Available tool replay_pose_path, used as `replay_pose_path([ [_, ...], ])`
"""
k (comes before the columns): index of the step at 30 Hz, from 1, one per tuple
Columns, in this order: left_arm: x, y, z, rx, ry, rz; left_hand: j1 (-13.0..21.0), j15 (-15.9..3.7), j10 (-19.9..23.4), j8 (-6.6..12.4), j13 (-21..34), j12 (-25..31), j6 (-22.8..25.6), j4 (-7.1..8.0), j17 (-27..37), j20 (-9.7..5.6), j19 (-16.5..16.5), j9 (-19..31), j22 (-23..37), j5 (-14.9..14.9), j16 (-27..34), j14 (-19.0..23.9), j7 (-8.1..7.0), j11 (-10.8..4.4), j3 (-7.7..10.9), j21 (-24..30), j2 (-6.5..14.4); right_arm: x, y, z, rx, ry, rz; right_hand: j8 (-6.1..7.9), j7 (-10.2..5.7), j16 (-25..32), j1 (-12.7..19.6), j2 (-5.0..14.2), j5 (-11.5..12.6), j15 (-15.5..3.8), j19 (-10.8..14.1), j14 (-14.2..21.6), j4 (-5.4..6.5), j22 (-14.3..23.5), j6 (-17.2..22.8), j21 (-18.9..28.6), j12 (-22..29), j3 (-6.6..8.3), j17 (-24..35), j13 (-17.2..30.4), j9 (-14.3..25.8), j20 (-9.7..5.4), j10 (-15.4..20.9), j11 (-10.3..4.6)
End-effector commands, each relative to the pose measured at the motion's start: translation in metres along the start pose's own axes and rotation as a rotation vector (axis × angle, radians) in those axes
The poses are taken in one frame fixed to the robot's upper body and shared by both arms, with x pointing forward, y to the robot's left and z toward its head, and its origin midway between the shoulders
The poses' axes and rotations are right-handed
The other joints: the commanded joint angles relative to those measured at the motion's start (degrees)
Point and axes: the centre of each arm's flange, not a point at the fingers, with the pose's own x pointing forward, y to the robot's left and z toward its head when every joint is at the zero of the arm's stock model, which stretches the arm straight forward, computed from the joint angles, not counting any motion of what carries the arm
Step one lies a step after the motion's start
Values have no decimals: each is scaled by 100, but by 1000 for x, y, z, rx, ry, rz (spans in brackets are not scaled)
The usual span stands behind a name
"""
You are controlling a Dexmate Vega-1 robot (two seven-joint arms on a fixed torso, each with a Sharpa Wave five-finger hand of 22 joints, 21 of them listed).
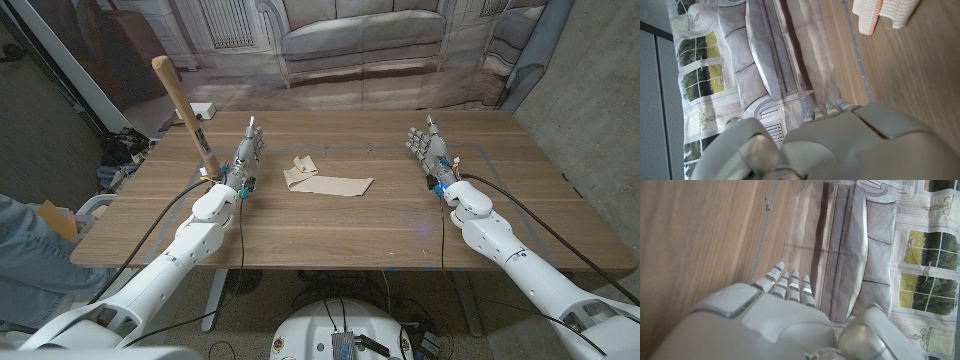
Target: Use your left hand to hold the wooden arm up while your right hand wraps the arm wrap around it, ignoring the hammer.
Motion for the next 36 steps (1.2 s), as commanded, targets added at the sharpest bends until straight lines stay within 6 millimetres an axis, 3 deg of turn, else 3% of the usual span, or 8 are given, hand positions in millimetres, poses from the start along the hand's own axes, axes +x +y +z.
replay_pose_path([
  [1,-6,2,7,-7,-28,-13,62,7,-365,25,7,29,-455,-15,9,-326,-492,25,21,32,19,-298,-2,-17,-33,15,26,-13,11,-3,28,-18,-16,29,-13,36,84,9,38,-1,65,68,-17,25,56,13,26,33,28,22,27,-173,63,1],
  [15,2,-13,17,51,-33,-70,307,-9,-86,78,7,81,-191,-134,4,-230,-420,28,20,55,44,-50,-41,-53,23,0,121,-36,10,-4,37,-45,-25,30,-39,34,127,20,37,5,75,87,-46,27,89,-9,25,38,29,24,28,-162,84,-2],
  [23,5,-22,19,74,-24,-107,515,-29,118,122,8,113,25,-234,2,-184,-344,31,20,54,61,138,-73,-58,81,1,197,-39,9,-9,43,-35,-17,29,-43,31,159,36,35,18,85,96,-65,28,109,-22,24,46,29,25,29,-154,97,17],
  [36,-25,-41,34,158,-36,-108,765,-44,378,158,9,154,260,-349,-1,-114,-240,30,24,18,80,364,-70,-50,169,9,308,-38,7,-15,61,-29,-5,33,-60,27,202,64,31,32,85,107,-90,30,149,-45,23,58,31,27,31,-141,116,16],
])
